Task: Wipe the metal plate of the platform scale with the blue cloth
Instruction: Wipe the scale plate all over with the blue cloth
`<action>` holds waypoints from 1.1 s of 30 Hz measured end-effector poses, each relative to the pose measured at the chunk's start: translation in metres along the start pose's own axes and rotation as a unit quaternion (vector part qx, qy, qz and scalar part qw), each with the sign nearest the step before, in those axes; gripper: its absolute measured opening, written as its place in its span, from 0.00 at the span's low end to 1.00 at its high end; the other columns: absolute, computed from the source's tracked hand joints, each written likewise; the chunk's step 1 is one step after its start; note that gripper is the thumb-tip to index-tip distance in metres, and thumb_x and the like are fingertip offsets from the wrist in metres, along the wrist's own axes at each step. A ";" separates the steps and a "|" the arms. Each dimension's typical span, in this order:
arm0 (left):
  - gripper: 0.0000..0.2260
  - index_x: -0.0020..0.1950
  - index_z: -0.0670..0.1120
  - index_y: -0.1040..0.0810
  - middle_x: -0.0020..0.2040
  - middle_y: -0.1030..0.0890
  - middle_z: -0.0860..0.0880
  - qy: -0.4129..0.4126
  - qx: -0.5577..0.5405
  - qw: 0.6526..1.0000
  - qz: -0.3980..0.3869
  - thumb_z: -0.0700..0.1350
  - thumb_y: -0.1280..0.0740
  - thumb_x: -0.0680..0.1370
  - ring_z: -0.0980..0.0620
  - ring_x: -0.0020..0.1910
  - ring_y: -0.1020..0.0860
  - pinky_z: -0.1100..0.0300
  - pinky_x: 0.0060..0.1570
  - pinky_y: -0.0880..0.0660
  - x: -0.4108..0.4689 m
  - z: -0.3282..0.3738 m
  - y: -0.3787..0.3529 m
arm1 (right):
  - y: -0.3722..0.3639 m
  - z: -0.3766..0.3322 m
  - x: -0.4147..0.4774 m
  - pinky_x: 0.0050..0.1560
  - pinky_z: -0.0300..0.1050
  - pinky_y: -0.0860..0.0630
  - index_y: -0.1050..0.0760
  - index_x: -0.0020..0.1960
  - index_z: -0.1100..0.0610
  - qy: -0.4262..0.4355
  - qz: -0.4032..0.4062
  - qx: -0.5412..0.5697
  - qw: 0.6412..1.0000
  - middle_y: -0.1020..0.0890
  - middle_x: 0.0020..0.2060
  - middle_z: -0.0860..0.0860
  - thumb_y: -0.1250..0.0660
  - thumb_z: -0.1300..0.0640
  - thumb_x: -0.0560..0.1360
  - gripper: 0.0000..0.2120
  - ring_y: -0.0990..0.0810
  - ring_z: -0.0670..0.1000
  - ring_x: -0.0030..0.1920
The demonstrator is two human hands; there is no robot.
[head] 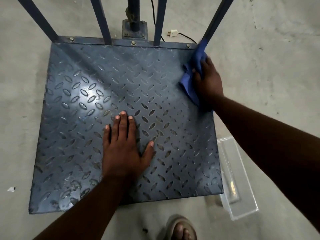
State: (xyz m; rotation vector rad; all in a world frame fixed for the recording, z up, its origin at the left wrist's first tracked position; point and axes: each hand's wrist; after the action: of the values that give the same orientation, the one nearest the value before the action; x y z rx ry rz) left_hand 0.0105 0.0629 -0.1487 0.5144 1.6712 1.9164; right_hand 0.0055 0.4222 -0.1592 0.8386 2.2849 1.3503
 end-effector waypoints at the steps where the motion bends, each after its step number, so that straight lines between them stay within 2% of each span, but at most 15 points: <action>1: 0.43 0.86 0.41 0.44 0.87 0.46 0.40 -0.001 -0.002 1.000 0.000 0.69 0.43 0.81 0.42 0.87 0.49 0.39 0.84 0.51 0.000 0.000 0.001 | 0.000 0.003 -0.021 0.74 0.51 0.34 0.32 0.78 0.55 0.056 -0.010 -0.037 0.998 0.33 0.79 0.56 0.42 0.46 0.83 0.26 0.34 0.58 0.78; 4: 0.43 0.87 0.42 0.45 0.87 0.47 0.40 -0.001 -0.006 1.000 -0.007 0.69 0.43 0.81 0.42 0.87 0.49 0.39 0.84 0.52 0.001 0.001 0.003 | 0.004 -0.001 -0.116 0.80 0.63 0.44 0.37 0.81 0.55 0.210 -0.087 -0.105 0.968 0.38 0.81 0.57 0.46 0.43 0.84 0.29 0.42 0.58 0.82; 6: 0.44 0.86 0.42 0.44 0.87 0.46 0.39 0.002 -0.006 1.000 -0.011 0.69 0.43 0.80 0.41 0.86 0.48 0.40 0.84 0.52 0.002 0.000 0.002 | 0.010 -0.007 -0.179 0.81 0.61 0.48 0.40 0.82 0.52 0.351 -0.172 -0.145 0.909 0.40 0.82 0.57 0.45 0.42 0.84 0.30 0.44 0.57 0.82; 8: 0.44 0.86 0.41 0.43 0.87 0.45 0.39 0.001 -0.008 1.000 -0.010 0.68 0.42 0.79 0.40 0.86 0.47 0.39 0.84 0.51 0.002 0.001 0.003 | 0.017 -0.001 -0.196 0.82 0.59 0.50 0.41 0.83 0.51 0.425 -0.212 -0.168 0.864 0.41 0.82 0.56 0.42 0.40 0.83 0.32 0.44 0.56 0.82; 10: 0.43 0.86 0.42 0.44 0.87 0.46 0.40 0.002 -0.013 1.000 -0.008 0.69 0.43 0.80 0.41 0.86 0.48 0.40 0.84 0.52 0.001 0.001 0.004 | 0.014 0.007 -0.169 0.81 0.62 0.48 0.42 0.84 0.51 0.347 -0.156 -0.176 0.908 0.42 0.83 0.55 0.43 0.38 0.82 0.34 0.45 0.56 0.83; 12: 0.43 0.86 0.42 0.45 0.87 0.47 0.40 0.005 -0.008 1.000 -0.007 0.69 0.44 0.81 0.42 0.87 0.49 0.40 0.84 0.52 0.001 0.002 0.004 | 0.008 0.002 -0.121 0.80 0.64 0.48 0.44 0.84 0.51 0.165 -0.069 -0.170 0.969 0.44 0.83 0.56 0.47 0.35 0.83 0.35 0.47 0.57 0.83; 14: 0.43 0.87 0.42 0.45 0.87 0.47 0.40 0.007 -0.004 1.000 -0.005 0.69 0.44 0.81 0.42 0.87 0.49 0.40 0.84 0.52 0.002 0.001 0.002 | -0.004 -0.014 -0.093 0.81 0.63 0.51 0.45 0.84 0.52 0.045 -0.025 -0.162 0.985 0.46 0.83 0.57 0.49 0.34 0.82 0.36 0.49 0.58 0.83; 16: 0.42 0.86 0.42 0.43 0.87 0.45 0.40 0.004 -0.011 1.000 0.000 0.68 0.43 0.81 0.41 0.86 0.47 0.39 0.84 0.51 0.002 0.001 0.002 | -0.016 -0.035 -0.102 0.81 0.63 0.51 0.45 0.84 0.54 0.115 -0.060 -0.170 0.977 0.46 0.83 0.59 0.49 0.37 0.83 0.35 0.49 0.58 0.83; 18: 0.42 0.85 0.41 0.40 0.86 0.42 0.39 0.003 -0.019 1.000 0.010 0.67 0.41 0.79 0.40 0.85 0.44 0.38 0.83 0.48 0.002 0.001 0.002 | -0.016 -0.039 -0.127 0.81 0.61 0.51 0.45 0.84 0.53 0.322 -0.127 -0.172 0.922 0.45 0.83 0.59 0.46 0.39 0.84 0.34 0.48 0.57 0.83; 20: 0.42 0.85 0.40 0.40 0.86 0.43 0.39 0.002 -0.021 1.000 0.007 0.67 0.40 0.79 0.40 0.85 0.44 0.38 0.83 0.49 0.002 0.000 0.002 | -0.007 -0.025 -0.122 0.82 0.60 0.50 0.43 0.84 0.53 0.408 -0.156 -0.170 0.883 0.43 0.83 0.58 0.43 0.39 0.83 0.33 0.45 0.57 0.83; 21: 0.42 0.85 0.41 0.41 0.86 0.44 0.39 0.001 -0.020 1.000 0.000 0.68 0.41 0.80 0.40 0.86 0.45 0.39 0.84 0.50 0.002 0.001 0.002 | -0.006 -0.020 -0.111 0.81 0.62 0.48 0.41 0.83 0.54 0.375 -0.131 -0.163 0.903 0.42 0.82 0.59 0.42 0.39 0.83 0.34 0.44 0.59 0.82; 23: 0.43 0.86 0.42 0.44 0.87 0.47 0.40 0.003 -0.013 1.000 -0.005 0.69 0.42 0.81 0.41 0.86 0.48 0.39 0.84 0.52 0.001 -0.001 0.002 | -0.006 -0.019 -0.085 0.80 0.65 0.47 0.41 0.83 0.55 0.186 -0.051 -0.145 0.970 0.42 0.82 0.60 0.44 0.37 0.82 0.35 0.44 0.61 0.82; 25: 0.43 0.86 0.42 0.44 0.87 0.47 0.41 0.000 -0.011 1.000 -0.004 0.70 0.43 0.81 0.41 0.87 0.49 0.39 0.84 0.52 0.001 -0.001 0.001 | -0.010 -0.030 -0.067 0.82 0.60 0.53 0.45 0.84 0.53 0.024 -0.015 -0.161 0.987 0.45 0.83 0.58 0.50 0.34 0.83 0.36 0.47 0.59 0.83; 27: 0.43 0.86 0.41 0.44 0.87 0.47 0.40 0.000 -0.012 1.000 -0.004 0.70 0.44 0.81 0.41 0.87 0.49 0.39 0.84 0.52 0.001 -0.001 0.000 | -0.016 -0.042 -0.063 0.82 0.58 0.56 0.47 0.84 0.53 -0.005 -0.008 -0.180 0.984 0.47 0.83 0.57 0.54 0.33 0.83 0.37 0.50 0.57 0.83; 33: 0.43 0.87 0.42 0.45 0.88 0.48 0.41 0.010 -0.014 1.000 -0.006 0.70 0.44 0.81 0.42 0.87 0.50 0.39 0.84 0.51 0.000 0.001 0.004 | -0.028 -0.068 -0.065 0.82 0.58 0.51 0.44 0.84 0.56 0.064 -0.007 -0.143 0.988 0.42 0.82 0.58 0.50 0.39 0.84 0.34 0.45 0.58 0.83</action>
State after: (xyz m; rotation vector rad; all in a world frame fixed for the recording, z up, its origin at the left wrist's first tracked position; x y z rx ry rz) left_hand 0.0108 0.0634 -0.1446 0.4739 1.6551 1.9388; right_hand 0.0071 0.3244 -0.1503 0.6563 2.1112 1.7165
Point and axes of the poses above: each hand's wrist, its own x-axis towards the middle knuckle, its own y-axis out of the back of the hand, z = x × y
